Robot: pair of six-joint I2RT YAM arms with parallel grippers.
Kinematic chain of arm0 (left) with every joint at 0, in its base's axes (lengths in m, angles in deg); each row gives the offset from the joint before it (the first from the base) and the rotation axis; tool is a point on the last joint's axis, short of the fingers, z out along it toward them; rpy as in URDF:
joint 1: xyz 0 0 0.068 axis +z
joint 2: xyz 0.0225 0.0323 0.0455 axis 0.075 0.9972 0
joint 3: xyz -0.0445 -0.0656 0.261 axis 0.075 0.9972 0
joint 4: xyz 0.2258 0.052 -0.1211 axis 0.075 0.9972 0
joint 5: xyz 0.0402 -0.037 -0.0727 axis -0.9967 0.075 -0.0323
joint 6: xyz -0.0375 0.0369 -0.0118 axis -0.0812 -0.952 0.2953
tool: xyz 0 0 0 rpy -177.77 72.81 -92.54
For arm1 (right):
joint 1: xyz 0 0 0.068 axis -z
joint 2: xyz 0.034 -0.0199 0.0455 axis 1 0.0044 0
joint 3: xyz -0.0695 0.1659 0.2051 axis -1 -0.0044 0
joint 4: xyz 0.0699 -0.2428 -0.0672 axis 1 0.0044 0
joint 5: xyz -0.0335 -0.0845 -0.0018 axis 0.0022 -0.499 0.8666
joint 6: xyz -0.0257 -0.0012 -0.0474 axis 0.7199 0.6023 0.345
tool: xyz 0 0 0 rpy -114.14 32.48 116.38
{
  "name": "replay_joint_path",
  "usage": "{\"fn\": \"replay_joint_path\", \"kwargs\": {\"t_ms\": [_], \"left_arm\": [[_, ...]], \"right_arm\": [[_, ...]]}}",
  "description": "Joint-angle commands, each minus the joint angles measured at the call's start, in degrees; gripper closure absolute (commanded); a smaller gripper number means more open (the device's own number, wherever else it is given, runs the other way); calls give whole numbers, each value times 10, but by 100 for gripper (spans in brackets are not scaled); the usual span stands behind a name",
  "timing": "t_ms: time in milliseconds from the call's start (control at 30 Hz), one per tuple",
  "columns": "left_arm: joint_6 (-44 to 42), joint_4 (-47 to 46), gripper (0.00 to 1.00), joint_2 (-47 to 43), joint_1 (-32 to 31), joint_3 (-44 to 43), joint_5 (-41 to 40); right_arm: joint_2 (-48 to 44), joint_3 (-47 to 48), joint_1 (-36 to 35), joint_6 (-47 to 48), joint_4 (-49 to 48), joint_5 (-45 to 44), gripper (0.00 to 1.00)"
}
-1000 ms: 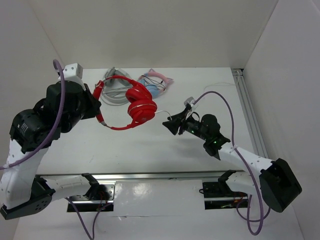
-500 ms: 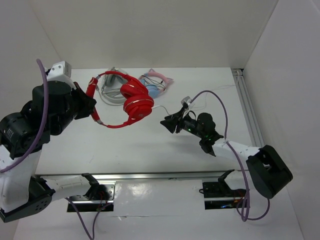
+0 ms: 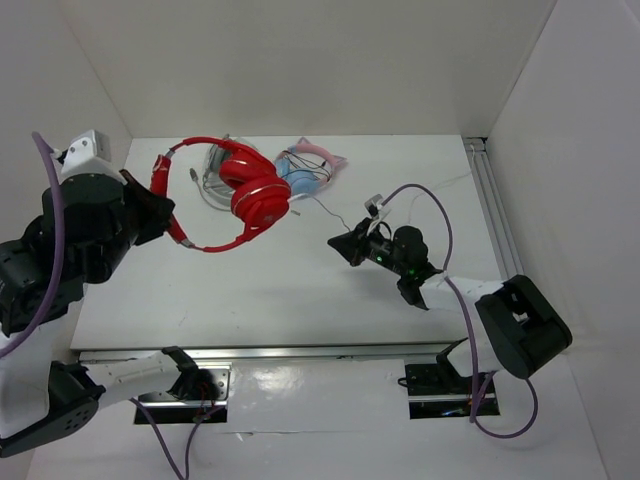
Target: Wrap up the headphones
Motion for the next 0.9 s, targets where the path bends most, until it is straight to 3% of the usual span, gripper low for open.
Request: {"fn": "replay_joint_path", "kwargs": {"t_ms": [0, 100, 267, 367, 600, 867], "left_arm": [[48, -66, 100, -7, 2, 0, -11], [72, -104, 100, -21, 2, 56, 2], [140, -157, 100, -33, 2, 143, 52], [214, -204, 100, -61, 2, 224, 91], [403, -252, 100, -101, 2, 377, 127], [521, -310, 100, -163, 2, 492, 139]], "right_arm": [[1, 9, 3, -11, -52, 0, 100], [-4, 51, -14, -11, 24, -27, 100], [-38, 104, -53, -11, 138, -147, 100], [-46, 145, -54, -27, 223, -252, 100], [-28, 221, -108, -47, 399, -379, 100], [21, 254, -153, 20, 486, -321, 100]]}}
